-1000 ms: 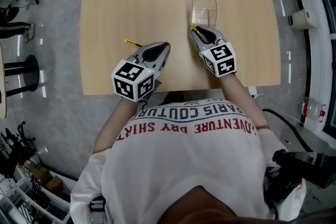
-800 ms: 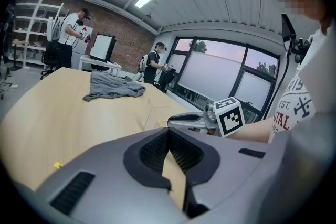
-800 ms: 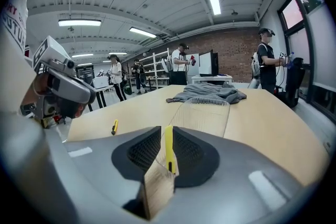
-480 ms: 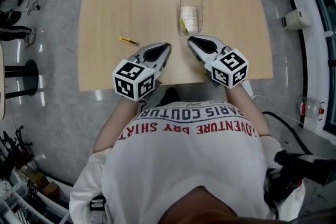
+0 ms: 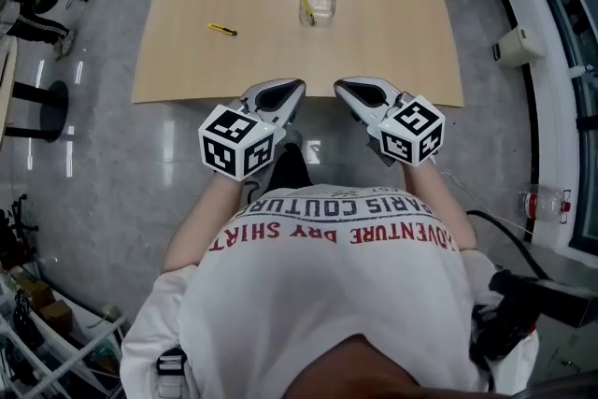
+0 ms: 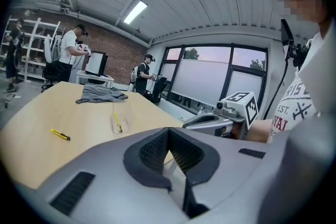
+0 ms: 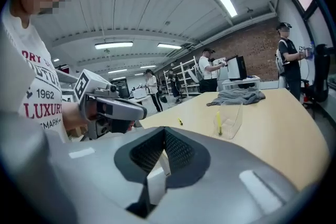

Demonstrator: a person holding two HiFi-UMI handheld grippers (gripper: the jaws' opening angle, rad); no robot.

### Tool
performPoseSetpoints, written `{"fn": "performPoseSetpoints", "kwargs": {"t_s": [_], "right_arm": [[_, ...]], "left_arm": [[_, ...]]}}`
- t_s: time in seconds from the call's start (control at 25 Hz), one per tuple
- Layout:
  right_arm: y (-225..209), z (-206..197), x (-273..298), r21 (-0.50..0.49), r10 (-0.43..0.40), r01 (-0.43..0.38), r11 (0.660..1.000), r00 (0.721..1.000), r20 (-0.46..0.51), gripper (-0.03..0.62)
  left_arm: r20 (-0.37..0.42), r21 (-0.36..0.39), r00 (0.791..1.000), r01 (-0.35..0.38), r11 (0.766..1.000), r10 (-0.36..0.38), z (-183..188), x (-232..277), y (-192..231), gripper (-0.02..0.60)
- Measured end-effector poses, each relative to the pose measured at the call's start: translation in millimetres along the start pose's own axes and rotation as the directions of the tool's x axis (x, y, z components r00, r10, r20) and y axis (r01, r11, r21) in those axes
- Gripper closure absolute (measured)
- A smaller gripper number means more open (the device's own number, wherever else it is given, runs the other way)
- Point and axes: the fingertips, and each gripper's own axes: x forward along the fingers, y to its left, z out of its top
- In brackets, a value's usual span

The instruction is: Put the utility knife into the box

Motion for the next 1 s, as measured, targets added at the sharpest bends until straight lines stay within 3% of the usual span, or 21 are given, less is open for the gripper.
{"fn": "performPoseSetpoints", "kwargs": {"t_s": [0.32, 0.72, 1.0], "right_arm": [[94.9, -31.0, -60.5, 0.026, 0.061, -0.061, 0.998, 0.998, 0.013, 0.592], [226.1, -86.2, -110.0, 0.032, -0.013, 0.013, 0.999, 1.000, 0.007, 0.592], [406.1, -135.6, -143.2, 0.062, -0.034, 0.032, 0.998, 0.999, 0.039, 0.592]], "left_arm": [[0.002, -0.006, 1.000, -0.030, 1.000, 0.030, -40.5, -60.7, -89.0, 0.580], [-0.018, 0.035, 0.998, 0.055, 0.998, -0.055, -117.7, -155.4, -172.5, 0.580], [0.014, 0.040, 0.998, 0.066, 0.997, -0.067, -193.9, -308.8, -243.2, 0.580]]}}
